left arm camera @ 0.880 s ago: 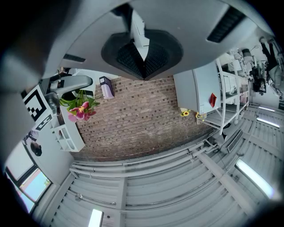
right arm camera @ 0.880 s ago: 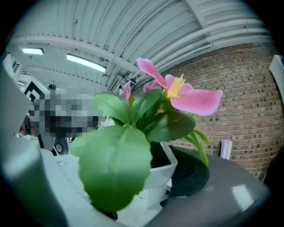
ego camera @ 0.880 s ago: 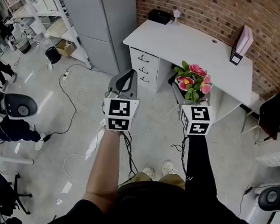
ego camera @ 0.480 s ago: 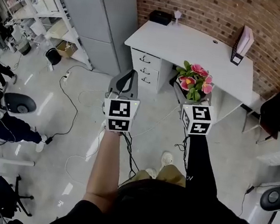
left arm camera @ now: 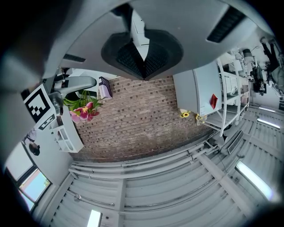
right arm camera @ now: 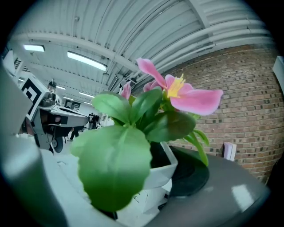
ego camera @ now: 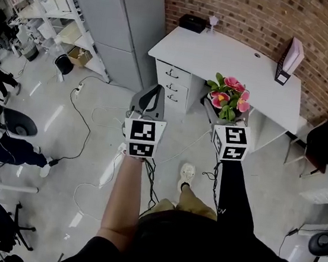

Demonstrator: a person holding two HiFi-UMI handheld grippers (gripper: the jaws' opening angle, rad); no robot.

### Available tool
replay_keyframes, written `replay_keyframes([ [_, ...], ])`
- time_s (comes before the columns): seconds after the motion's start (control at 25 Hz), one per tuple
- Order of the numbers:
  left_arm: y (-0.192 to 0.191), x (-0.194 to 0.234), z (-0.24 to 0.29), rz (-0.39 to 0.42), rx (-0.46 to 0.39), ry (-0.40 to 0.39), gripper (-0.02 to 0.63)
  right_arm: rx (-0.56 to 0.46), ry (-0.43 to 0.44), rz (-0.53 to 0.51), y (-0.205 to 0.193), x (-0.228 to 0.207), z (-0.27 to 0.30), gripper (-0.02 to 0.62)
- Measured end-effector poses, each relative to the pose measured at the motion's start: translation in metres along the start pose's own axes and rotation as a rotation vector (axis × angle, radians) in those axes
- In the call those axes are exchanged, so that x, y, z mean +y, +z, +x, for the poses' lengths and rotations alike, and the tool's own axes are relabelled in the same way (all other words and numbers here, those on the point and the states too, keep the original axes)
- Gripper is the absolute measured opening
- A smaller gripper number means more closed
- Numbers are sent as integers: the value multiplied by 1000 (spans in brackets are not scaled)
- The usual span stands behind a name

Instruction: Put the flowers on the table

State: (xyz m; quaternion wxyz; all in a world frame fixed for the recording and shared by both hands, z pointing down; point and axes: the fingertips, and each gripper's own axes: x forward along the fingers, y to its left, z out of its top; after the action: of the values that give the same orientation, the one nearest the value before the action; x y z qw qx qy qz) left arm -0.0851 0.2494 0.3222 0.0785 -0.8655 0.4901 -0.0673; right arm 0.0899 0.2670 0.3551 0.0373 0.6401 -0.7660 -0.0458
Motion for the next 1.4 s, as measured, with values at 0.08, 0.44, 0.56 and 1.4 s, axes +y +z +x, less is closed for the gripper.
replay_keyframes([
  [0.08, -2, 3, 16, -5, -4, -1, 9, -4, 2, -4, -2, -6, 14, 351],
  [0.44, -5, 15, 109, -2, -10, -12, 9, -9, -4, 4, -15, -59, 93, 351],
  [0.56, -3, 20, 144, 3, 1, -14, 9, -1, -4, 8, -17, -80, 123, 351],
  [1.4, -22, 73, 322, -16, 37, 25, 9, -25, 54, 46, -35, -156, 301, 353],
])
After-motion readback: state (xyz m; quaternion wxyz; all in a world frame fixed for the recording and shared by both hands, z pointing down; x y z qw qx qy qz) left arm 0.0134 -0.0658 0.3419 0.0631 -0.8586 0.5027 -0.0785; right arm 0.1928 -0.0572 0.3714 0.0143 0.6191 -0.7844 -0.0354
